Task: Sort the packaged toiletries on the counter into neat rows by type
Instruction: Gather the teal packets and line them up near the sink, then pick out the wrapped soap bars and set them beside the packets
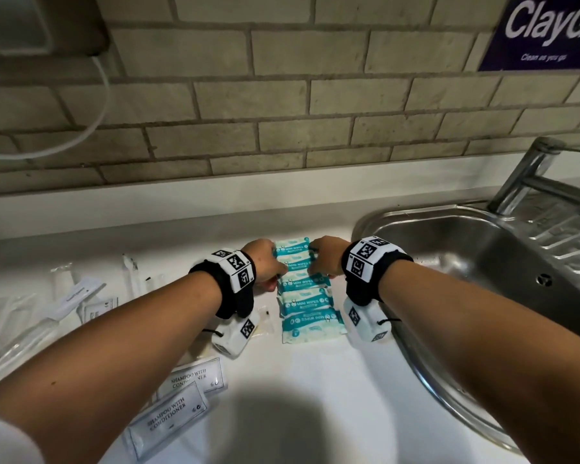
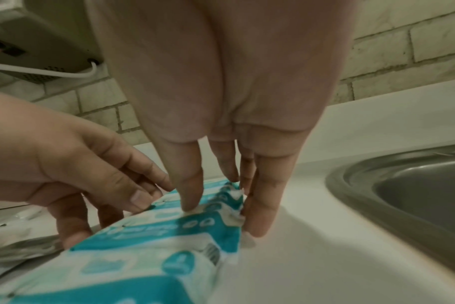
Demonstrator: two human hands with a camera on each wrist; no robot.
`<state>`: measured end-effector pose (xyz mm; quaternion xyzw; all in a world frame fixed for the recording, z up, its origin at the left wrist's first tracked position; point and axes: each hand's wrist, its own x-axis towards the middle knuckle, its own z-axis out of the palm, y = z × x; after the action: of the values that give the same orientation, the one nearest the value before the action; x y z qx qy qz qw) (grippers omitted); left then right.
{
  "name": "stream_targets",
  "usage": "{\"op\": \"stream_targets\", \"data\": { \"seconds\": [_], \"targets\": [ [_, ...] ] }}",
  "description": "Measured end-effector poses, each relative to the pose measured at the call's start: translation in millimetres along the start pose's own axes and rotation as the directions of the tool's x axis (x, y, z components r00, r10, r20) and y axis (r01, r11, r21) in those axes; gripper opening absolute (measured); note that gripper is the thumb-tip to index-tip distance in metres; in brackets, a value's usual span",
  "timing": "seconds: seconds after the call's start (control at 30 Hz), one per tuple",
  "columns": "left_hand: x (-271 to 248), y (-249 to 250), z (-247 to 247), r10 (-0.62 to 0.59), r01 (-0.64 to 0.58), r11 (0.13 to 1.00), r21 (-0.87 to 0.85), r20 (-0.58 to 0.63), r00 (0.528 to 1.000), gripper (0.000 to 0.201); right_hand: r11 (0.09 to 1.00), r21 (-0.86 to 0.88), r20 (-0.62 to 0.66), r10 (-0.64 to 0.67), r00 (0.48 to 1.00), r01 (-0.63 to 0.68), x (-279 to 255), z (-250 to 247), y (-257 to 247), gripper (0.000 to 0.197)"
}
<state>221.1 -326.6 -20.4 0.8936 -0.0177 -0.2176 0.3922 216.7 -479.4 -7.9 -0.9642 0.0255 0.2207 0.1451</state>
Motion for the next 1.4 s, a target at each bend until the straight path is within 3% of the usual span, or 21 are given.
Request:
{"op": "stream_targets", "data": {
  "seconds": [0.07,0.13,0.27,0.37,0.47,0.63,0.73,1.0,1.17,1.23,1.3,1.4],
  "targets": [
    [-1.3,-3.8,-0.7,0.051,-0.051,0.995,0.082,0.002,0.999,0.019,0.995,-0.078,-0.041,-0.057,0.998,0.054,-13.5,-0.6,1.7,0.060],
    [-6.4,-8.1,-2.0,0.147,-0.145,0.949,0.279,0.017,0.989,0.031,0.990,-0.091,-0.057,-0.109,0.992,0.104,-31.3,0.6,2.5,0.072],
    [-10.4,-17.4,-1.9,0.261,-0.240,0.801,0.549,0.042,0.965,0.064,0.948,-0.186,0.066,-0.252,0.965,0.260,-66.7,9.8,-2.4,0.107],
    [-1.7,-13.4,-3.0,0.277,-0.261,0.708,0.657,0.081,0.957,0.062,0.888,-0.335,0.135,-0.288,0.948,0.317,-85.2,19.9,-9.6,0.123],
    [7.1,0.2,-4.1,0.225,-0.246,0.642,0.726,0.128,0.966,0.060,0.834,-0.478,0.171,-0.218,0.961,0.274,-81.1,27.8,-11.9,0.123],
    [10.8,20.2,-7.2,0.112,-0.254,0.446,0.858,0.228,0.967,0.048,0.836,-0.493,0.172,-0.175,0.969,0.239,-68.3,30.3,-10.8,0.121],
    [6.4,28.3,-9.7,0.083,-0.272,0.395,0.878,0.261,0.962,0.041,0.830,-0.500,0.160,-0.192,0.968,0.247,-65.1,31.0,-11.9,0.115],
    [-1.3,28.9,-13.6,0.100,-0.283,0.386,0.878,0.265,0.959,0.043,0.810,-0.548,0.125,-0.167,0.978,0.208,-59.1,35.9,-12.0,0.117],
    [-3.5,21.4,-15.4,0.164,-0.299,0.485,0.822,0.251,0.954,0.042,0.788,-0.590,0.091,-0.155,0.984,0.178,-58.6,38.8,-17.6,0.117],
    [-3.8,18.0,-20.9,0.213,-0.318,0.561,0.764,0.238,0.948,0.046,0.773,-0.611,0.131,-0.118,0.984,0.174,-63.1,35.8,-23.7,0.118],
    [-14.3,17.3,-32.2,0.276,-0.328,0.654,0.681,0.188,0.942,0.049,0.783,-0.587,0.147,-0.149,0.978,0.208,-70.5,30.1,-35.5,0.097],
    [-47.4,10.9,-51.7,0.368,-0.388,0.767,0.512,0.146,0.919,0.040,0.768,-0.552,0.085,-0.334,0.939,0.324,-84.1,29.8,-57.4,0.057]
  ]
}}
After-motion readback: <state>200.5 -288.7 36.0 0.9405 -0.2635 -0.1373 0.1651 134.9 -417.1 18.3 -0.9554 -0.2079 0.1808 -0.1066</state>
